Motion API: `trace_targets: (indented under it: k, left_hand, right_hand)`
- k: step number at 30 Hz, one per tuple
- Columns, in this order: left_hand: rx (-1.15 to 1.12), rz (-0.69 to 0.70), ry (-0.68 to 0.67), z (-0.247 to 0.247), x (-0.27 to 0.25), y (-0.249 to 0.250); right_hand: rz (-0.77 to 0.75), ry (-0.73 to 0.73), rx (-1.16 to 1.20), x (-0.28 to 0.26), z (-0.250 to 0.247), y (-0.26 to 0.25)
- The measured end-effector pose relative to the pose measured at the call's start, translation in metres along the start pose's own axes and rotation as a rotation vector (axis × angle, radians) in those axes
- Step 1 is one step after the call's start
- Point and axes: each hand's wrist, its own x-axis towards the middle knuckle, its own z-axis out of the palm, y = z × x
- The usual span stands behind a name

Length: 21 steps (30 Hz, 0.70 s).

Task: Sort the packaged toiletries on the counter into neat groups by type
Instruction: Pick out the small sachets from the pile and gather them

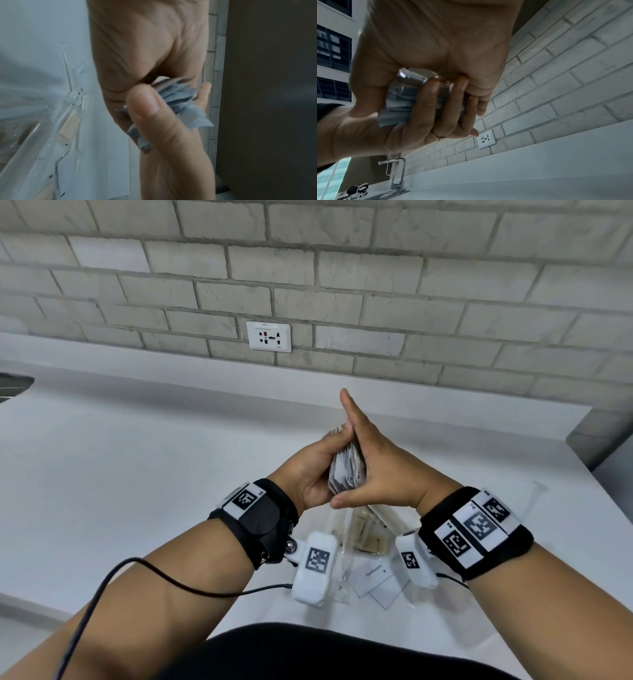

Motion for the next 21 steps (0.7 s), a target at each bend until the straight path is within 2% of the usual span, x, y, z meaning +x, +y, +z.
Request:
trace_targets:
  k: [8, 14, 21]
  left_hand:
    - [-0.01, -0.009, -0.036, 0.0033, -0.0031, 0.0032]
    - [0.016, -0.062, 0.003, 0.0042, -0.0022, 0.0016]
    - [-0.013, -0.038, -0.019, 0.0083, -0.004, 0.0035]
  right_hand:
    - [-0.011, -0.013, 0.013, -0.002, -0.0003, -0.0036]
    - [-0.016, 0.014, -0.043, -0.0001, 0.0059, -0.0025]
    - [-0.017, 0.032, 0.053, -0.0022, 0.0048, 0.0014]
